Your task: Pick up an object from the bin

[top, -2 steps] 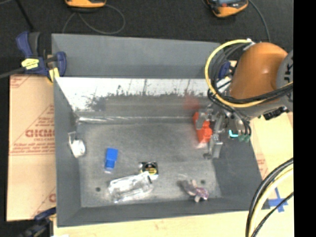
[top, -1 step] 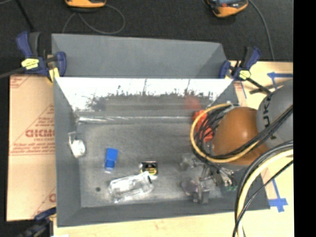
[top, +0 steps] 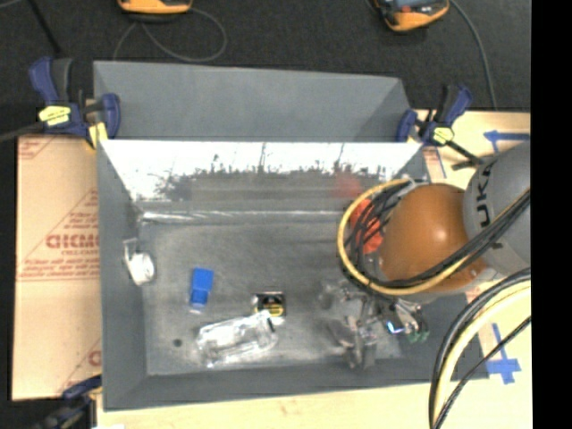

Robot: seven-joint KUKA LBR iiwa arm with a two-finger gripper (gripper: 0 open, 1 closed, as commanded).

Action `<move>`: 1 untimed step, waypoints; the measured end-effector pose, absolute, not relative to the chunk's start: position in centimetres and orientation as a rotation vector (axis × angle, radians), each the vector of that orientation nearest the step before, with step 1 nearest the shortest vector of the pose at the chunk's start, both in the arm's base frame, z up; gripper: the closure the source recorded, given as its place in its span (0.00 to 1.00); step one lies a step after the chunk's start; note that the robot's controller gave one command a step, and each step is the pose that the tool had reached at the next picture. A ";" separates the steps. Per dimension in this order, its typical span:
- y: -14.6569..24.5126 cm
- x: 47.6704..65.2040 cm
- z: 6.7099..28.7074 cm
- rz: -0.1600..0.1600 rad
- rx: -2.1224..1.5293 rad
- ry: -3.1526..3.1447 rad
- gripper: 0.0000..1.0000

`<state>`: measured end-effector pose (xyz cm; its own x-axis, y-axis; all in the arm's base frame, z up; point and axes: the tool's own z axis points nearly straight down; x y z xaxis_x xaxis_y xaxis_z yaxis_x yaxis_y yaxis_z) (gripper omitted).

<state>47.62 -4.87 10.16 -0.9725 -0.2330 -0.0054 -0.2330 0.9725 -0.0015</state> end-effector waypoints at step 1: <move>-8.0 47.6 10.0 -0.002 -0.127 3.133 0.00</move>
Offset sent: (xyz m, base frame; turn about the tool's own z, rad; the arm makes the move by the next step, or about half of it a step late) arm -0.0010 -0.0299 -0.0016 0.1547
